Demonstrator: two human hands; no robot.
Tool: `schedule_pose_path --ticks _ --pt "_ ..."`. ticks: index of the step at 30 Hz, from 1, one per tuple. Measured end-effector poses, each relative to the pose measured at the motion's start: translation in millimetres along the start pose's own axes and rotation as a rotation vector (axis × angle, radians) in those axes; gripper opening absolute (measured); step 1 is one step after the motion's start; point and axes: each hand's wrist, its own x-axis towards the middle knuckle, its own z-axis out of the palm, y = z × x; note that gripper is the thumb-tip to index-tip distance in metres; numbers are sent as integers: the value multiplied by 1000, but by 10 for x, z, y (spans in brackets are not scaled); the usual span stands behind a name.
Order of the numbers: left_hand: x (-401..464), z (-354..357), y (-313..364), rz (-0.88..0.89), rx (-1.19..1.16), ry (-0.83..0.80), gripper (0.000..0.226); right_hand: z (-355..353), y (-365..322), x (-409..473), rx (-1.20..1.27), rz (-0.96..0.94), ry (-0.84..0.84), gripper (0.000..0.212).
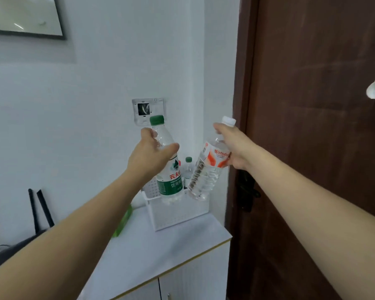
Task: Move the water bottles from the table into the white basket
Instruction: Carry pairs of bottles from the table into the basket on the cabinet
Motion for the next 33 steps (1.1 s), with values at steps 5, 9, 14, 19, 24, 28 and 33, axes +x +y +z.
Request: schedule_pose_path --ticks 5,9,14,19,24,28,33 --pt "680 -79 -492 -17 -35 -3 61 477 79 729 -35 -99 -48 31" --pt "1151 -105 -890 -68 -137 -13 61 849 174 1281 -30 -100 -54 44" --pt "1496 -26 -1329 -86 -183 -47 56 1243 492 1876 -98 -101 -108 42" --pt "1685 179 -1763 -129 -215 -113 51 1508 926 2316 -113 -97 -166 30" --pt "1716 487 -2105 -165 -213 -206 49 1575 1227 2671 -374 -108 -188 33" --pt "1713 747 -2357 -191 -156 -265 55 1551 1389 2899 -561 -87 -248 20" --pt "1695 1036 -2685 -216 -79 -320 52 1590 1593 3108 -964 -266 -316 23"
